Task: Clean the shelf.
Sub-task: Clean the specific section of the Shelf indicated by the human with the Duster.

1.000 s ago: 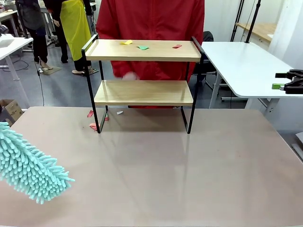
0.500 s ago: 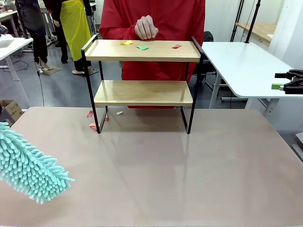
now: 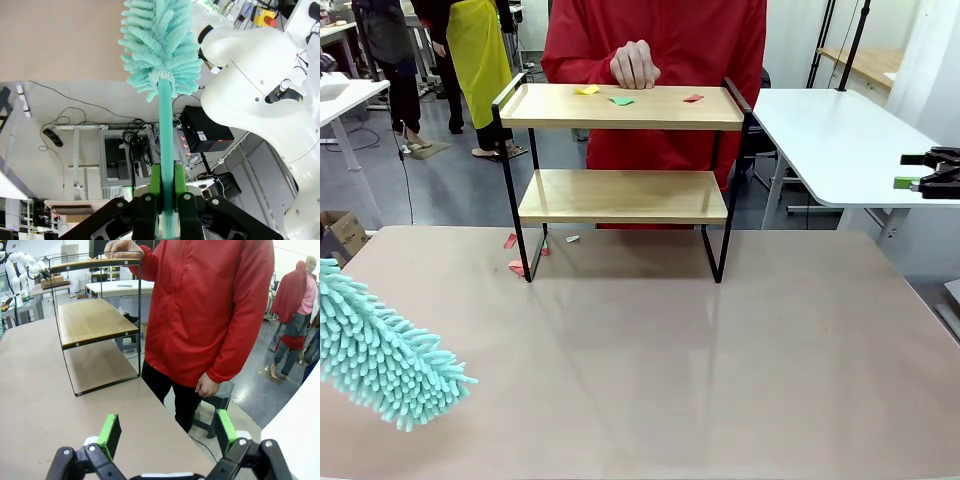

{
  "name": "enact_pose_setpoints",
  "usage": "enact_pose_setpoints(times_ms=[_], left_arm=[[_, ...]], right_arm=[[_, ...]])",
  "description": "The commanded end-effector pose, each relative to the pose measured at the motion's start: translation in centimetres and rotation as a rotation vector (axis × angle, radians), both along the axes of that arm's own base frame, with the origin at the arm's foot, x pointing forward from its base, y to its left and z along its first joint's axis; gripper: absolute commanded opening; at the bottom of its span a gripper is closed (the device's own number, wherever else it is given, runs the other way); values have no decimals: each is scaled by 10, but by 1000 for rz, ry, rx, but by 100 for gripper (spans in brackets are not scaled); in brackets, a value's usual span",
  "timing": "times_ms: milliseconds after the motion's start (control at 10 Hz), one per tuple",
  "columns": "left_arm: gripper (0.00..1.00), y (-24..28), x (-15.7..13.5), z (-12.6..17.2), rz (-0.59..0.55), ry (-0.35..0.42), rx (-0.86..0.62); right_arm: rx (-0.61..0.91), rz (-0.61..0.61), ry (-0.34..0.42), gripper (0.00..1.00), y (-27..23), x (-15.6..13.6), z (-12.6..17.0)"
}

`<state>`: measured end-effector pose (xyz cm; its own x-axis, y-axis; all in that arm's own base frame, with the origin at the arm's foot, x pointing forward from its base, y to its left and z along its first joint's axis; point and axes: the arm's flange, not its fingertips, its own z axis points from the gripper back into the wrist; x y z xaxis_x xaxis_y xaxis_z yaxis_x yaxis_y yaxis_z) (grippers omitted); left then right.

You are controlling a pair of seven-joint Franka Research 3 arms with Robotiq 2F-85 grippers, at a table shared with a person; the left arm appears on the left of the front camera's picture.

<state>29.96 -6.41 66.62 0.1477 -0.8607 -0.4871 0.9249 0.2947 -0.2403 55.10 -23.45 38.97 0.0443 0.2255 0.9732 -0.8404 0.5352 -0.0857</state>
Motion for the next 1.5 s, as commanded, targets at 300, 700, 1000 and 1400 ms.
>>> enact_pose_setpoints(times_ms=[300,700,1000,1400], left_arm=[[13,1,-4,2,-9,6,-13],[13,1,-4,2,-9,6,-13],[13,5,6,13,-74,-40,-149],[13,-25,10,31,-52,-201,-668]], right_arm=[[-3,3,0,100,2,-2,2],[-3,3,0,100,2,-2,2],[-3,3,0,100,2,-2,2],[-3,3,0,100,2,-2,2]])
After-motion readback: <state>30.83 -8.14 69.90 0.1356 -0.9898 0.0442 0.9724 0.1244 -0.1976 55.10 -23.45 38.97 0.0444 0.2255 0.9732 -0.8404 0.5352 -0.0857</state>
